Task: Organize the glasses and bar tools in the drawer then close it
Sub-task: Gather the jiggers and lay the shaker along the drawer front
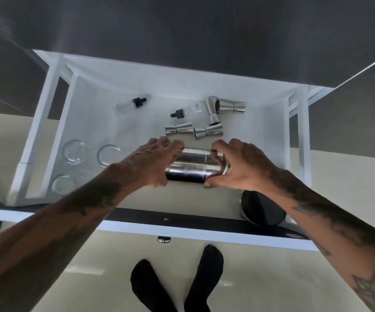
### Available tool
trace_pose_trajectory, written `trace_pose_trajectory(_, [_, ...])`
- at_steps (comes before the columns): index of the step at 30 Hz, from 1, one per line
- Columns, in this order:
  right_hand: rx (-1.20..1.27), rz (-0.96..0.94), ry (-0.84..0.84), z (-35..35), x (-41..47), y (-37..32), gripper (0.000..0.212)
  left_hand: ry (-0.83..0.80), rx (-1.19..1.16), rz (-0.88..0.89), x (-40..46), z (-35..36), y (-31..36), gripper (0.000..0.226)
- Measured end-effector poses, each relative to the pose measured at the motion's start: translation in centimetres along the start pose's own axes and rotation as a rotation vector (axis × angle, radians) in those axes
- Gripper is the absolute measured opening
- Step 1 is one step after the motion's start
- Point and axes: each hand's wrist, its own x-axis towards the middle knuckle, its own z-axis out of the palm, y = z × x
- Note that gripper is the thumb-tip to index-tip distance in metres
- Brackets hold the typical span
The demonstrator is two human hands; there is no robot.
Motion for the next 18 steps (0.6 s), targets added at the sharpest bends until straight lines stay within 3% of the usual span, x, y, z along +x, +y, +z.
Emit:
trace_pose_trajectory(6, [0.018, -0.06, -0.056, 2.2, -2.0, -2.3, 0.083, -0.07, -0.033, -0.023, -2.5, 0.8, -0.7, 0.068])
trace_pose_trajectory(13, [0.082, -0.061, -0.18, 2.0, -2.7, -2.5, 0.073, -0.052, -0.001, -0.046, -5.2, 1.8, 0.0, 0.055])
trace_pose_trajectory(16, [0.092, 0.048, 0.066, 0.6, 0.6, -1.4, 0.044, -0.017, -0.058, -0.053, -5.2, 1.8, 0.1, 0.044])
trace_pose_trajectory(18, [0.03, 0.132, 0.26, -0.4, 3.6, -0.4, 0.041, -0.018, -0.08, -0.047, -5.0, 1.7, 0.2, 0.04])
